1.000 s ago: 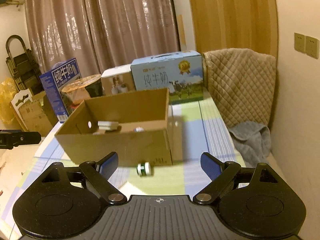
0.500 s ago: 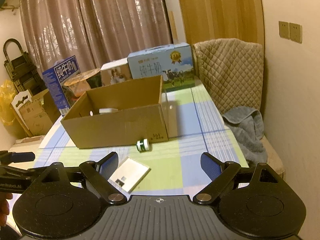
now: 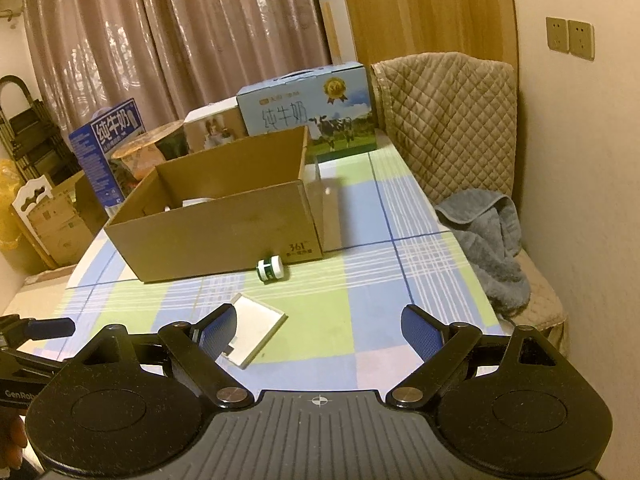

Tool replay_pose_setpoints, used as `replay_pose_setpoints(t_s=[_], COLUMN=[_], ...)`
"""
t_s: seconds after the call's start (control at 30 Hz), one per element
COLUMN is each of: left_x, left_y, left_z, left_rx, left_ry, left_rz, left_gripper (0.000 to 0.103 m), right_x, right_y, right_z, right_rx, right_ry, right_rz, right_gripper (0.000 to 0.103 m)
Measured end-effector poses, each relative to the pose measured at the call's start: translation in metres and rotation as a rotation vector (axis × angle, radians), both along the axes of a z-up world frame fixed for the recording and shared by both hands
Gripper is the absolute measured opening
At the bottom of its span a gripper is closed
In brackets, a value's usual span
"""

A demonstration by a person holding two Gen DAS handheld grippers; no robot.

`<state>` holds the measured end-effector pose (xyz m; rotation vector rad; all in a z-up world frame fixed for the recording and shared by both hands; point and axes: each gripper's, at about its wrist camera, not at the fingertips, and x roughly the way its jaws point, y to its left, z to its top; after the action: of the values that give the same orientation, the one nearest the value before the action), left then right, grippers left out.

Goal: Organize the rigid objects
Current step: 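Withdraw both tools from the box back over the table, then lower the left tool onto the white tray while the right tool approaches the tape roll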

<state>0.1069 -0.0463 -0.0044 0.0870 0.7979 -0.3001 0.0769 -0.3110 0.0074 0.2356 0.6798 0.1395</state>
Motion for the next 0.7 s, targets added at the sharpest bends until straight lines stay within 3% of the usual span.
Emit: replay_pose_setpoints(t_s=[0.3,0.47,0.7], left_x=[0.019,0.035,0.066], left_y=[-0.007,-0.011,-0.023], left_z=[-0.029,-0.05,-0.08], left_rx=[-0.003,-0.041,-0.029], left_ry=[0.041,0.061,0.075], left_rz=[-0.02,-0.055,-0.096], left_gripper=[0.102,0.102,0.102], right_x=[0.016,0.028,0.051], right_y=[0.0,0.001,0.008], right_z=[-0.021,-0.032,-0.053], right_rx=[-0.009,-0.023,-0.103], right_ry=[0.051,0.063,0.094], right_rz=[-0.018,-0.016,-0.022], right_gripper=[0.087,0.087,0.086])
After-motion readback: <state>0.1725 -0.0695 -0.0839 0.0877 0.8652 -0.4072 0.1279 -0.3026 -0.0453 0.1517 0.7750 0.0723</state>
